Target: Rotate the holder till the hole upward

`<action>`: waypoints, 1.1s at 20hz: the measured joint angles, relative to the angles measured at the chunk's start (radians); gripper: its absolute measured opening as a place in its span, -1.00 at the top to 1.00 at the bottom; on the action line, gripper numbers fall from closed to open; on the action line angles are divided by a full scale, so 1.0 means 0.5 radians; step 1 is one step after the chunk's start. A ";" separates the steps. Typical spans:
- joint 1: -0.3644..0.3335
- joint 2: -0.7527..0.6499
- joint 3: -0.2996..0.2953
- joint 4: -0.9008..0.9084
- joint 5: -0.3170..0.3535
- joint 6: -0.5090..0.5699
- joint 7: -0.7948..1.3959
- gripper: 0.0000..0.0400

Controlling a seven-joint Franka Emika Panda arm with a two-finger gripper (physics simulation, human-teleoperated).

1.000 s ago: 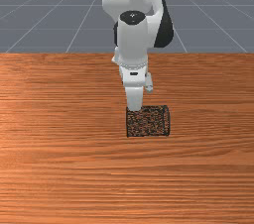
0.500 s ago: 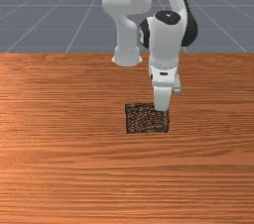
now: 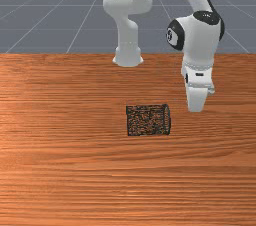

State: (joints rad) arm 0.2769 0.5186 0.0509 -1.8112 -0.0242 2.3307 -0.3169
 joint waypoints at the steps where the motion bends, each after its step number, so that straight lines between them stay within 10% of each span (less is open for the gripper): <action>1: 0.021 0.014 0.004 0.024 -0.003 -0.009 0.027 1.00; 4: 0.047 0.079 0.039 0.147 0.005 -0.133 -0.001 1.00; 6: 0.146 0.130 -0.047 0.164 -0.149 -0.099 0.135 -0.26; 9: 0.044 0.327 0.059 0.339 0.027 -0.219 -0.026 -0.84; 11: 0.171 0.338 -0.075 0.240 -0.159 -0.038 0.152 -0.94; 13: 0.340 0.551 -0.243 0.603 -0.374 -0.455 0.294 -0.98; 14: 0.357 0.561 -0.253 0.623 -0.388 -0.476 0.319 -0.99; 15: 0.155 0.372 -0.045 0.273 -0.120 -0.020 0.114 -0.99; 17: 0.259 0.418 -0.113 0.365 -0.221 -0.135 0.231 -1.00; 18: 0.530 0.910 -0.439 1.255 -0.585 -0.995 0.348 -1.00; 19: 0.335 0.476 -0.170 0.434 -0.305 -0.211 0.314 -1.00; 22: 0.458 0.649 -0.266 0.589 -0.435 -0.325 0.452 -1.00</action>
State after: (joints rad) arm 0.5061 0.8431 -0.0819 -1.5165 -0.2418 2.1684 -0.0906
